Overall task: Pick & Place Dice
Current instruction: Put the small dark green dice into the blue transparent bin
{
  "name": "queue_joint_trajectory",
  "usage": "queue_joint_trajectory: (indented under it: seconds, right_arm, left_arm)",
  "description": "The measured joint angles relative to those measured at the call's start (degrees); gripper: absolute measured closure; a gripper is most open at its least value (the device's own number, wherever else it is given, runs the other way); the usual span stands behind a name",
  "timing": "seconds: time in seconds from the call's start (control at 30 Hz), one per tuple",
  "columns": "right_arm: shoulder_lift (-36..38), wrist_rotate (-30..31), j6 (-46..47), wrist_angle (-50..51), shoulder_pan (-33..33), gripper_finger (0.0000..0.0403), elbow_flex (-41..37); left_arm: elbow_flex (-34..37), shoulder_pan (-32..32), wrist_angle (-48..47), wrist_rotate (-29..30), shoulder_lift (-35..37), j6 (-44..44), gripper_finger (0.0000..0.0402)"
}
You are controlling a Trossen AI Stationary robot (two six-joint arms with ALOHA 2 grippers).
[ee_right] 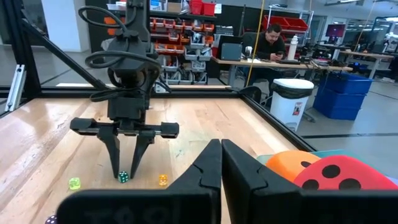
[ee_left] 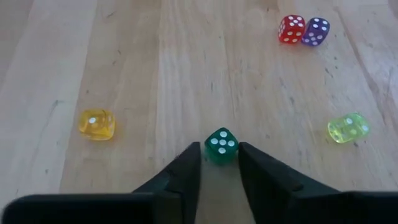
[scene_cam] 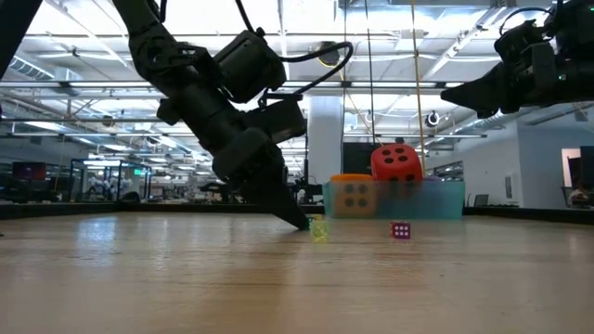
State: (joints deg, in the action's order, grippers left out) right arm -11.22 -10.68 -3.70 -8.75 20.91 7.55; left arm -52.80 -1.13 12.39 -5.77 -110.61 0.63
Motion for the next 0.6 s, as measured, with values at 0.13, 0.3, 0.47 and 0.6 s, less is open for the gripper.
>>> queue_joint_trajectory:
  seconds: [0.13, 0.3, 0.47, 0.6]
  right_arm:
    - [0.0, 0.0, 0.0, 0.0, 0.0, 0.0399, 0.0]
    - [0.0, 0.0, 0.0, 0.0, 0.0, 0.0399, 0.0]
    - [0.0, 0.0, 0.0, 0.0, 0.0, 0.0399, 0.0]
    - [0.0, 0.1, 0.0, 0.0, 0.0, 0.0399, 0.0]
  left_arm:
    - [0.0, -0.3, 1.5, -0.1, -0.1, 1.1, 0.0333]
    - [0.0, -1.1, 3.0, -0.6, -0.1, 1.4, 0.0384]
    - [0.0, -1.6, 6.2, -0.5, -0.1, 0.9, 0.0391]
    - [0.0, -1.5, 8.6, -2.7, -0.1, -0.8, 0.0384]
